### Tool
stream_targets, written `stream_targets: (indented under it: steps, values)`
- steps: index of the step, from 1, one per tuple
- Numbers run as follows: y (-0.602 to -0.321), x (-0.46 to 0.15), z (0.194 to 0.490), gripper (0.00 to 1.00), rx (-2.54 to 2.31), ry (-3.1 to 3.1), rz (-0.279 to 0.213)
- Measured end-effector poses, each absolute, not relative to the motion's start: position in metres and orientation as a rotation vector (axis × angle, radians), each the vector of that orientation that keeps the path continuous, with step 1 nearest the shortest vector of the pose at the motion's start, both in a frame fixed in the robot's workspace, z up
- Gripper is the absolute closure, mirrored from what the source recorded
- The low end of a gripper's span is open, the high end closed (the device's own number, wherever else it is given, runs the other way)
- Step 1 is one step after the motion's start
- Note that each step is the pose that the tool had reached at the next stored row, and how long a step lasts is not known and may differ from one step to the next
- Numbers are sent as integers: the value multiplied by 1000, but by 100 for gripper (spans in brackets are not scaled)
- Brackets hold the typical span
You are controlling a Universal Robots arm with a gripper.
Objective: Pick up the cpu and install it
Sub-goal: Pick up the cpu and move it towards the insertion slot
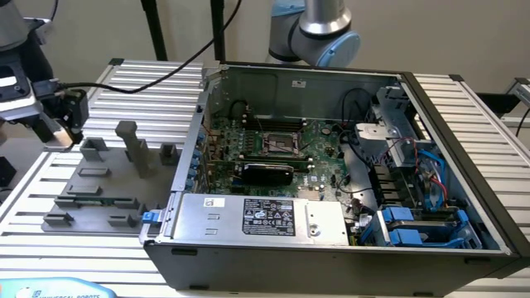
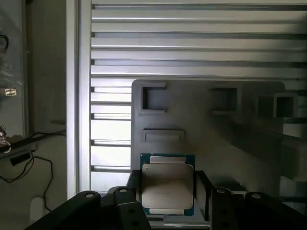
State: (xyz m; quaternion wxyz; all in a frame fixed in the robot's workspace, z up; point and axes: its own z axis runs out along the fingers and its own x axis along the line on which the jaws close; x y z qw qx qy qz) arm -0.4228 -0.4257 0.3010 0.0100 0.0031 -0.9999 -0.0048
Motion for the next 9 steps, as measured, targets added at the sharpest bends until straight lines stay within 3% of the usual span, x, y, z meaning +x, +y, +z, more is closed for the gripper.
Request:
stream_targets:
  steps: [9]
  values:
    - [-426, -390, 342, 45, 10, -3122, -15]
